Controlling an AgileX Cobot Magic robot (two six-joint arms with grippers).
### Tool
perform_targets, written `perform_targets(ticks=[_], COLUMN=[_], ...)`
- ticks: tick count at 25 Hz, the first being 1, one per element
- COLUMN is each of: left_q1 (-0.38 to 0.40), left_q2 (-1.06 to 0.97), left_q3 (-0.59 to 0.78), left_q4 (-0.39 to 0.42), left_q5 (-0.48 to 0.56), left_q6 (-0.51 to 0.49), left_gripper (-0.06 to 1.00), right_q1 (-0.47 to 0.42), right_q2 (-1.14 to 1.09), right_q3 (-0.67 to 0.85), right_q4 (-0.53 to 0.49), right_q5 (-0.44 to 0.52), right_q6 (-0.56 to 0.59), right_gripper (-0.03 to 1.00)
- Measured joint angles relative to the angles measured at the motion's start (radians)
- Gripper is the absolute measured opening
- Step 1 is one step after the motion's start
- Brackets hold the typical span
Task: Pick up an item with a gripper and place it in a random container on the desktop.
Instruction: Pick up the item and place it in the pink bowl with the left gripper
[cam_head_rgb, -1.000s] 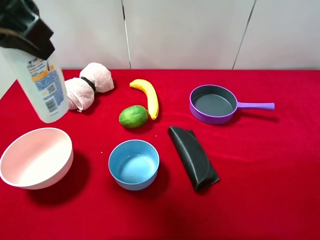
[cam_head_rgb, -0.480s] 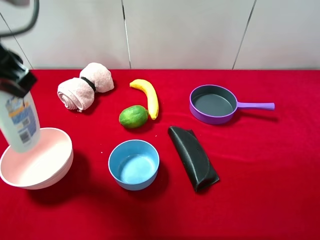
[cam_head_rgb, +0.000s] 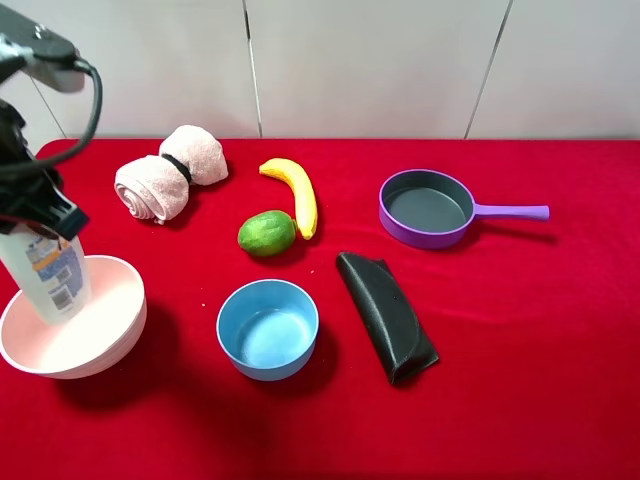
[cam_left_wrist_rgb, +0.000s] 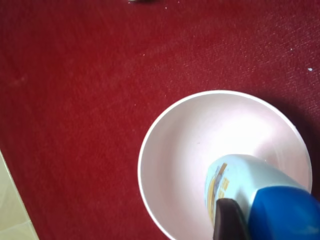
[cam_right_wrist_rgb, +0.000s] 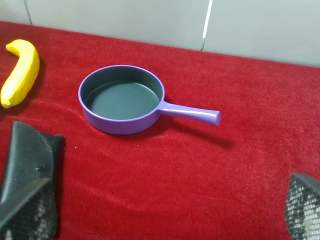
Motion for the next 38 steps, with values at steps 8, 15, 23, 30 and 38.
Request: perform_targets(ticks=[8,15,23,30,38], left_q1=[0.000,0.000,0.004,0.025,0.047], left_q2=[0.000,-0.001,-0.039,-0.126,-0.139], left_q3=[0.082,0.129,0.204,0.263,0.273], left_q4=[0.006,0.016,0.023,0.025,0.024], left_q5=[-0.088,-0.144,-0.228,-0.249,-0.247], left_q6=[0.000,-0.004,-0.033,-0.071,-0.114], left_gripper=[0.38,0.38,0.38,0.38,0.38], right_q1=[0.000,0.000,0.000,0.000,0.000], right_q2=[0.000,0.000,0.000,0.000,0.000], right_q3=[0.000,0.000,0.000,0.000,0.000], right_q4=[0.000,0.000,0.000,0.000,0.000], right_q5=[0.000,0.000,0.000,0.000,0.000], right_q6=[0.000,0.000,0.000,0.000,0.000], right_gripper=[0.69,0.69,0.69,0.69,0.69])
